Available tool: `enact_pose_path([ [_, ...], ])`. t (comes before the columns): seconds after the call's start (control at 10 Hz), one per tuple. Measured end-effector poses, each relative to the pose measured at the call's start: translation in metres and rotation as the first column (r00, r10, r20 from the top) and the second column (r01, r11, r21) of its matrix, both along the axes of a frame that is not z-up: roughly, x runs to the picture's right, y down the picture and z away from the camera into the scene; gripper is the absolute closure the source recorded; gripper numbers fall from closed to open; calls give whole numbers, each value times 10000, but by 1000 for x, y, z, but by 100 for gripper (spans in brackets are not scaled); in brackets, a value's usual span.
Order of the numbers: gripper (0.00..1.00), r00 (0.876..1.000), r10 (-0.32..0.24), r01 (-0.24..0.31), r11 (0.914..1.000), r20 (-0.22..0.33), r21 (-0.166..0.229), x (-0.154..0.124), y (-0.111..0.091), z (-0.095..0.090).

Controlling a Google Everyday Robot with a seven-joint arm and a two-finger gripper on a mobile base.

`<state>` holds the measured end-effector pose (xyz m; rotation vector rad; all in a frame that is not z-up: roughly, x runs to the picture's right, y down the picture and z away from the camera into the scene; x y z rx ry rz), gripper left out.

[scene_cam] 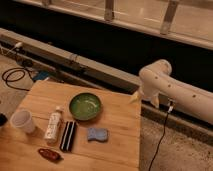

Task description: Stand the bottle upright

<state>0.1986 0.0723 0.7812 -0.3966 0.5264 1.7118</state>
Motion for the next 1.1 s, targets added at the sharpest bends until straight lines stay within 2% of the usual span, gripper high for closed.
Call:
enact_pose_path([
  [0.2,20,9994,-166,153,9990,317,426,-35,-25,-3],
  [0.3,20,9986,-266,241,9982,453,549,-50,-31,-4],
  [0.5,20,9910,-856,777,9939,1026,785,-108,-36,-12],
  [0.6,20,9864,-1057,958,9920,1259,826,-128,-34,-16],
  [1.1,20,9863,-1109,1015,9916,1225,808,-127,-32,-17],
])
